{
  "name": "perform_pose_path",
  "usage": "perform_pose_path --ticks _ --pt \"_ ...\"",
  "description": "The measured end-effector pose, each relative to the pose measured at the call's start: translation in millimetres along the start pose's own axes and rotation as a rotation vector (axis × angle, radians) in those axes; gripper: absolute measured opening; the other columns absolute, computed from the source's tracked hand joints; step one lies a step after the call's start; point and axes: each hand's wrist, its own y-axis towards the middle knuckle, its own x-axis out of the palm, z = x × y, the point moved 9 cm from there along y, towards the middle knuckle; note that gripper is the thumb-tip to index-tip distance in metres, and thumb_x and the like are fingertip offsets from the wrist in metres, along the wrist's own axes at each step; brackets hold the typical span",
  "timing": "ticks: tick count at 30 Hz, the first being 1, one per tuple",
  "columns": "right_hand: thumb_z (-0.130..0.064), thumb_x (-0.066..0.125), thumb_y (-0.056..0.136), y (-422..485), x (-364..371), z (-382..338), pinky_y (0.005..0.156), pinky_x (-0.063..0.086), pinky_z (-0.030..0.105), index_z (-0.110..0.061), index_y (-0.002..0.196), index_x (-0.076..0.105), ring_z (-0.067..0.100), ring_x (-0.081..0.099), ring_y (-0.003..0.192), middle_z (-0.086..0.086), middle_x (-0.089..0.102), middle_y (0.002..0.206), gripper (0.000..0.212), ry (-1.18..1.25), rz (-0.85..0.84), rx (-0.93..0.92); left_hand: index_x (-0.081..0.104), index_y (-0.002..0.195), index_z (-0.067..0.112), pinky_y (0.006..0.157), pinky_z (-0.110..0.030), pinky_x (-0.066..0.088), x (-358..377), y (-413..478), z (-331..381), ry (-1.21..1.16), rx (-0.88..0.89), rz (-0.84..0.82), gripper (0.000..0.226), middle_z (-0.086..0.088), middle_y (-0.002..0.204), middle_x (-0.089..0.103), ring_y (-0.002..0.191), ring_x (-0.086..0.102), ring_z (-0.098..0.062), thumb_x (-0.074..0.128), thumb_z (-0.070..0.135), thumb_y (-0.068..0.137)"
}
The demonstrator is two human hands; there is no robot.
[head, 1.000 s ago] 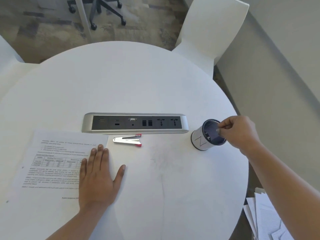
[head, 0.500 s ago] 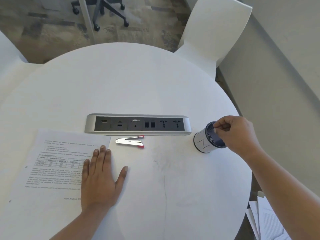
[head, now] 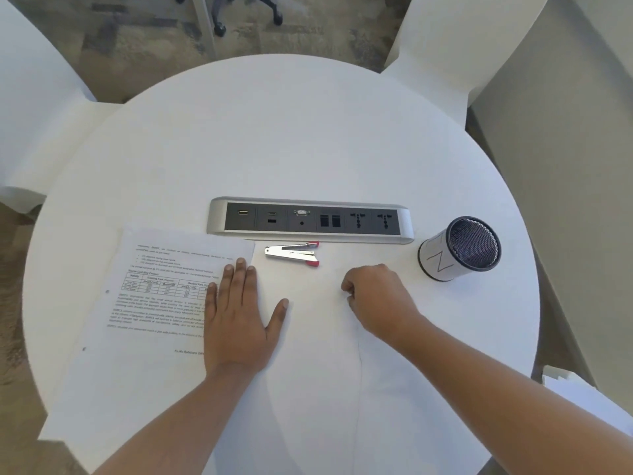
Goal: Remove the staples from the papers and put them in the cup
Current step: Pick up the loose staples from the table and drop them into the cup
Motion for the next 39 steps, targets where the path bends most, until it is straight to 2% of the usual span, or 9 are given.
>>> perform_pose_path --ticks 7,9,12,17,20,24,29,35,39 --pt "-0.012 0.062 0.083 14 13 -10 0.066 0.057 0.038 -0.011 0.083 0.067 0.03 0.063 0.072 0.008 0.069 0.079 0.005 -0.108 -0.014 0.009 0.022 0.157 0.013 0.126 -0.044 0.006 2 -1 -2 0.003 0.003 -0.002 0.084 -0.001 0.168 0.016 0.156 0.008 -0.018 0.022 0.069 0.094" --pt "-0.004 0.059 0.081 12 15 -17 0.059 0.053 0.033 -0.012 0.079 0.065 0.028 0.06 0.066 0.007 0.068 0.075 0.01 -0.147 -0.027 0.018 0.023 0.157 0.012 0.126 -0.045 0.008 2 -1 -3 0.004 0.001 0.005 0.085 -0.001 0.168 0.017 0.156 0.009 -0.019 0.022 0.068 0.094" --pt "0.007 0.051 0.076 8 13 -27 0.044 0.033 0.026 -0.013 0.067 0.052 0.02 0.043 0.05 0.004 0.051 0.061 0.022 -0.173 -0.047 0.044 0.025 0.156 0.012 0.126 -0.046 0.01 1 0 -2 -0.006 -0.002 0.011 0.085 -0.002 0.167 0.019 0.155 0.012 -0.02 0.023 0.068 0.093" --pt "0.005 0.054 0.078 4 9 -37 0.043 0.022 0.027 -0.016 0.061 0.032 0.019 0.038 0.053 0.001 0.036 0.059 0.035 -0.212 -0.015 0.05 0.024 0.156 0.012 0.126 -0.045 0.01 2 -2 -2 0.0 0.0 0.006 0.084 -0.002 0.167 0.018 0.155 0.011 -0.019 0.024 0.067 0.093" --pt "0.005 0.052 0.077 4 13 -36 0.044 0.022 0.028 -0.015 0.068 0.038 0.02 0.041 0.055 0.001 0.043 0.065 0.026 -0.167 0.017 0.036 0.026 0.156 0.012 0.126 -0.045 0.01 2 -1 -2 -0.005 -0.003 0.008 0.084 -0.001 0.167 0.019 0.155 0.012 -0.019 0.024 0.067 0.093" --pt "-0.007 0.061 0.069 6 4 2 0.06 0.048 0.027 -0.017 0.077 0.066 0.022 0.062 0.073 -0.001 0.068 0.078 0.014 0.237 0.089 0.219 0.026 0.156 0.012 0.126 -0.044 0.008 1 0 -1 -0.004 0.002 0.014 0.083 -0.001 0.167 0.019 0.155 0.011 -0.019 0.024 0.067 0.093" --pt "-0.008 0.078 0.061 -8 -51 60 0.055 0.045 0.023 -0.019 0.059 0.065 0.013 0.056 0.053 -0.008 0.062 0.057 0.017 0.696 0.271 0.43 0.024 0.156 0.012 0.126 -0.044 0.008 3 0 -1 0.004 0.006 0.007 0.083 -0.002 0.167 0.018 0.155 0.011 -0.019 0.024 0.067 0.094" --pt "-0.007 0.074 0.067 -38 -143 117 0.051 0.042 0.023 -0.018 0.068 0.071 0.015 0.057 0.052 -0.001 0.067 0.06 0.011 0.655 0.479 0.481 0.028 0.154 0.009 0.125 -0.045 0.01 2 -2 -2 0.013 0.012 0.016 0.083 -0.004 0.166 0.024 0.154 0.016 -0.022 0.025 0.066 0.093" --pt "-0.006 0.071 0.072 -40 -160 152 0.047 0.038 0.019 -0.02 0.066 0.071 0.013 0.054 0.053 0.002 0.068 0.067 0.015 0.528 0.475 0.528 0.031 0.154 0.008 0.125 -0.045 0.01 1 -2 0 0.022 0.015 0.02 0.084 -0.006 0.164 0.027 0.154 0.019 -0.023 0.024 0.067 0.093"
